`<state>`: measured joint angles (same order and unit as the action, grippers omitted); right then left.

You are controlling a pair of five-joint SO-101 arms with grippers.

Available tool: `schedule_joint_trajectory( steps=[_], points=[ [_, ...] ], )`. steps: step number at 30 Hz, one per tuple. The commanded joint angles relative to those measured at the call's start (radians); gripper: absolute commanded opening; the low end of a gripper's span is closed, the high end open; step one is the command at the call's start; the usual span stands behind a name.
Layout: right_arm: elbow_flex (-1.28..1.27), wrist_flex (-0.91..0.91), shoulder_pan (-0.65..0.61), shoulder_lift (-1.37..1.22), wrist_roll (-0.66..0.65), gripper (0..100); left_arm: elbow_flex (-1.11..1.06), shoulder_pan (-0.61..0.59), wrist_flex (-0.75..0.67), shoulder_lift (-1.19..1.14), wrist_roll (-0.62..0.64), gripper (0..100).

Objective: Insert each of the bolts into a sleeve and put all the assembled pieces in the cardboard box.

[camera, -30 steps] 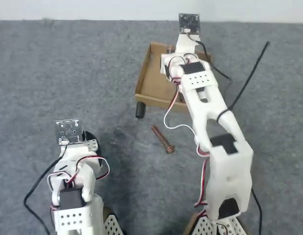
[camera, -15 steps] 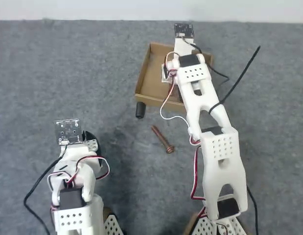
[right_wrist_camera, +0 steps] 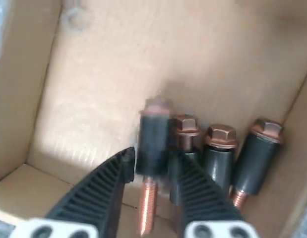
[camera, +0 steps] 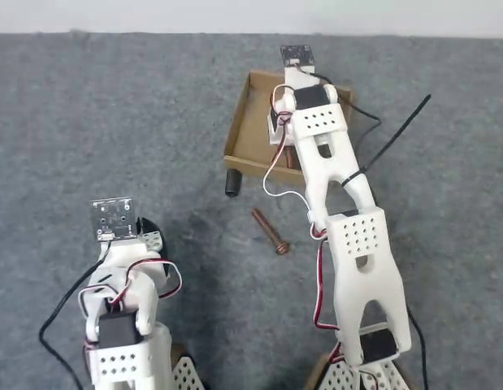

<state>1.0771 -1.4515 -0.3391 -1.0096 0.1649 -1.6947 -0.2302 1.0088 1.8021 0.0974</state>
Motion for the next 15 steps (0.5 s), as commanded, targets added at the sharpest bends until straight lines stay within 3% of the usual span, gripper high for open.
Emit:
schedule_joint_trajectory(
  steps=[1,15],
  points=[
    [0.066,-0.004,0.004,0.045,-0.009,16.2,0.01,-0.005,0.005,0.018,-0.009,1],
    [0.215,-0.217,-0.099,0.202,0.014,1.0,0.01,-0.005,0.003,0.018,-0.009,1]
  ],
)
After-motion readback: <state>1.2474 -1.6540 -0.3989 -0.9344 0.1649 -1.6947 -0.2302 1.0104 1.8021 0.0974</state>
